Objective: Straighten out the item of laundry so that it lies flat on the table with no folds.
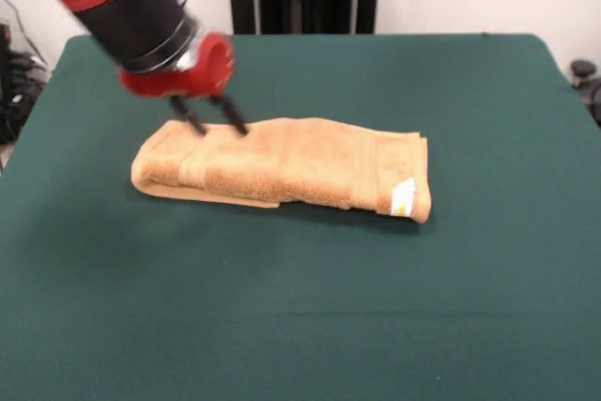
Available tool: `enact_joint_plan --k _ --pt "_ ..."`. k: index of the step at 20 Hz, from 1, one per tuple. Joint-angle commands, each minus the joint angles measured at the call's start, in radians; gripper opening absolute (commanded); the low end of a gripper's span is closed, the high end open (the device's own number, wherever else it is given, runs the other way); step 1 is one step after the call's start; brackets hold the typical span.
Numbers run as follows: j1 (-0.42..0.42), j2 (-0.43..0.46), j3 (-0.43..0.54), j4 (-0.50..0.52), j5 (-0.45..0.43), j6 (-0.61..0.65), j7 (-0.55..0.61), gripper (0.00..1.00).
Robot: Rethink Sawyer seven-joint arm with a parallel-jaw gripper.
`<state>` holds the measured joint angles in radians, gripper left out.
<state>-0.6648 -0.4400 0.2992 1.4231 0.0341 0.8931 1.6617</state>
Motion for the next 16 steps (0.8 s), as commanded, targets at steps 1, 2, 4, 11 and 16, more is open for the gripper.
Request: enact_joint_plan --k 1,2,4,11,16 --pt "0.014 0.130 0.140 -0.130 -0.001 0.058 -0.117 1.00" --pt "0.014 0.133 0.148 -0.134 0.006 0.080 -0.114 1.00" --pt "0.003 0.128 0.169 -0.096 0.021 0.105 -0.114 1.00" --pt "-0.005 0.166 0.202 -0.093 0.055 0.230 -0.081 1.00" --pt "0.000 0.199 0.212 -0.127 0.087 0.354 -0.035 1.00"
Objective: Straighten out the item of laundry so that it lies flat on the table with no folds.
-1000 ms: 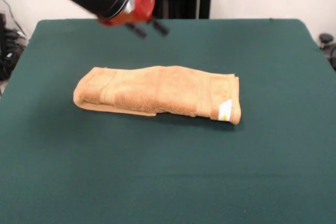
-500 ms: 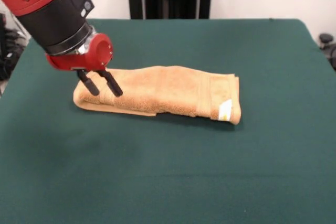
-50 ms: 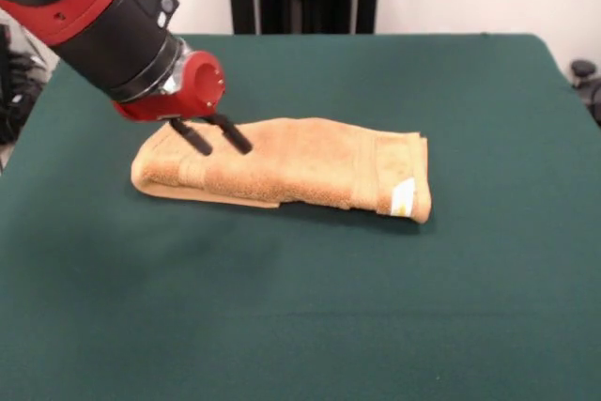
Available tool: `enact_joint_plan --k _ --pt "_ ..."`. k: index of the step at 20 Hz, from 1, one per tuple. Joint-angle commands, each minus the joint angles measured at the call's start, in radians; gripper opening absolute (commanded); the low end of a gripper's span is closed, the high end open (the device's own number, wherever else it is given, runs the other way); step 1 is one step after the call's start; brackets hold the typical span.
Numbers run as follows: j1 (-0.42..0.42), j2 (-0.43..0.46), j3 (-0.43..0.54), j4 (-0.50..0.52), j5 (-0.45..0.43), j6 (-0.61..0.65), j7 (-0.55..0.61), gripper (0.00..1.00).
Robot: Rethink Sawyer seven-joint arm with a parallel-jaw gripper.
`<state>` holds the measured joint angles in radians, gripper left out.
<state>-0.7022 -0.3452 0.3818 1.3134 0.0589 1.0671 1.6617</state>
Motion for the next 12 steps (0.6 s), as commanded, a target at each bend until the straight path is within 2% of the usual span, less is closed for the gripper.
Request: enact_joint_plan --k 1,5,8,12 --pt "0.039 0.110 0.130 -0.021 0.074 0.212 -0.020 1.00" --pt "0.053 0.115 0.131 -0.033 0.108 0.299 0.035 1.00" --pt "0.093 0.129 0.094 -0.096 0.104 0.330 0.102 1.00" --pt "0.141 0.180 0.055 -0.215 0.054 0.255 0.105 1.00"
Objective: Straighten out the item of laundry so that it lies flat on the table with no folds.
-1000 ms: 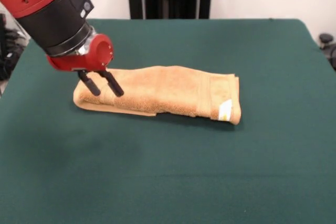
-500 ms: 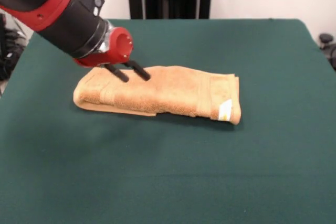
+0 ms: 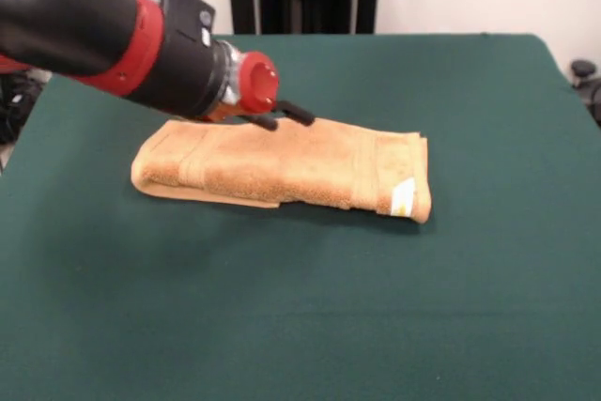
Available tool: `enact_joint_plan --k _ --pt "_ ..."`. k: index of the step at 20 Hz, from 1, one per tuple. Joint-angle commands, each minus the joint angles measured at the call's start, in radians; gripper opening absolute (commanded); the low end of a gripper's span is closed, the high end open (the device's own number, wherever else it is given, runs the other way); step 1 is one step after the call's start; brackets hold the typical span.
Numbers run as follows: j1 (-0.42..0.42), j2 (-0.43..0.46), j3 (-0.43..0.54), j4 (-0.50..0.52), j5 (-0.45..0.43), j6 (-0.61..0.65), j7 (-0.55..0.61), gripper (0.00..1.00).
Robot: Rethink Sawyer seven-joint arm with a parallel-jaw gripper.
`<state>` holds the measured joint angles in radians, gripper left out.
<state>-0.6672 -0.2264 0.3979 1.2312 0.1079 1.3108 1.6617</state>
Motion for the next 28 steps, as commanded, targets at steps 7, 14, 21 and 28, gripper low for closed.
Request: enact_joint_plan --k 7,14,21,28 --pt "0.125 0.104 0.022 -0.224 -0.078 -0.202 -0.004 1.00" --pt "0.172 0.205 -0.002 -0.482 -0.212 -0.325 -0.054 1.00" --pt "0.218 0.355 0.109 -0.849 -0.330 -0.264 -0.195 1.00" --pt "0.200 0.415 0.277 -0.963 -0.381 0.115 -0.054 1.00"
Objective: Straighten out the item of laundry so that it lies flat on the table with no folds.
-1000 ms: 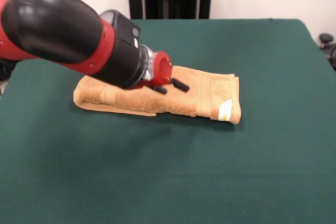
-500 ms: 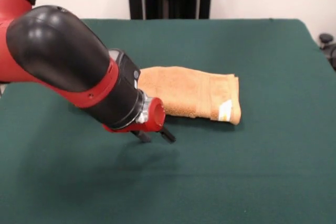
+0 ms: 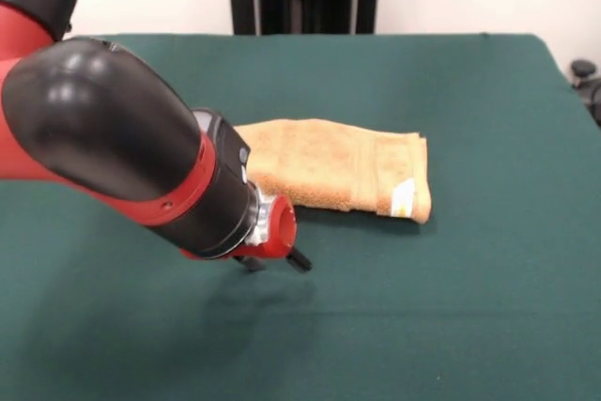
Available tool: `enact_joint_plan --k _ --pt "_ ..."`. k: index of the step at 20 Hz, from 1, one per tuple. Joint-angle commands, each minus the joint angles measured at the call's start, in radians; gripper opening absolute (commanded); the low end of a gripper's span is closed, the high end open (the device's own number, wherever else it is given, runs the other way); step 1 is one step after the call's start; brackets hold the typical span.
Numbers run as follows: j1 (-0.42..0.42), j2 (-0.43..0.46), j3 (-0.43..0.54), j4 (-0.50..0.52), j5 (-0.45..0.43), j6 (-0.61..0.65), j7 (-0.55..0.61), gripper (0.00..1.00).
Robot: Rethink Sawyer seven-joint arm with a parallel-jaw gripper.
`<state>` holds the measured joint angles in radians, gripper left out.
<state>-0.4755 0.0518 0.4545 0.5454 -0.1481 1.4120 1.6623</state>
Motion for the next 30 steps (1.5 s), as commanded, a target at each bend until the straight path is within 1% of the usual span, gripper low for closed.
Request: enact_joint_plan --k 1,2,3,4,5,9,11,14,15,16,19,20,21,25,29,30 --pt "-0.003 0.147 0.268 -0.274 -0.114 0.133 -0.003 1.00" --pt "-0.009 0.150 0.306 -0.273 -0.123 0.186 0.018 1.00" --pt "-0.019 0.157 0.357 -0.267 -0.118 0.288 0.072 1.00" --pt "-0.025 0.159 0.393 -0.264 -0.124 0.341 0.106 1.00" --pt "-0.030 0.162 0.428 -0.253 -0.106 0.419 0.160 1.00" --pt "-0.047 0.172 0.562 -0.238 -0.116 0.599 0.315 1.00" --pt "-0.058 0.181 0.647 -0.245 -0.168 0.649 0.344 1.00" --pt "-0.078 0.195 0.802 -0.274 -0.315 0.705 0.348 1.00" --pt "-0.088 0.202 0.878 -0.290 -0.391 0.737 0.350 1.00" --pt "-0.093 0.206 0.931 -0.302 -0.445 0.758 0.350 1.00" --pt "-0.114 0.224 1.153 -0.357 -0.688 0.839 0.344 1.00" --pt "-0.119 0.229 1.231 -0.379 -0.784 0.860 0.327 1.00" --pt "-0.124 0.232 1.329 -0.407 -0.914 0.877 0.298 1.00" --pt "-0.137 0.238 1.635 -0.491 -1.303 0.905 0.226 1.00" --pt "-0.146 0.247 1.909 -0.561 -1.614 0.925 0.187 1.00" --pt "-0.148 0.247 1.952 -0.572 -1.665 0.927 0.180 1.00"
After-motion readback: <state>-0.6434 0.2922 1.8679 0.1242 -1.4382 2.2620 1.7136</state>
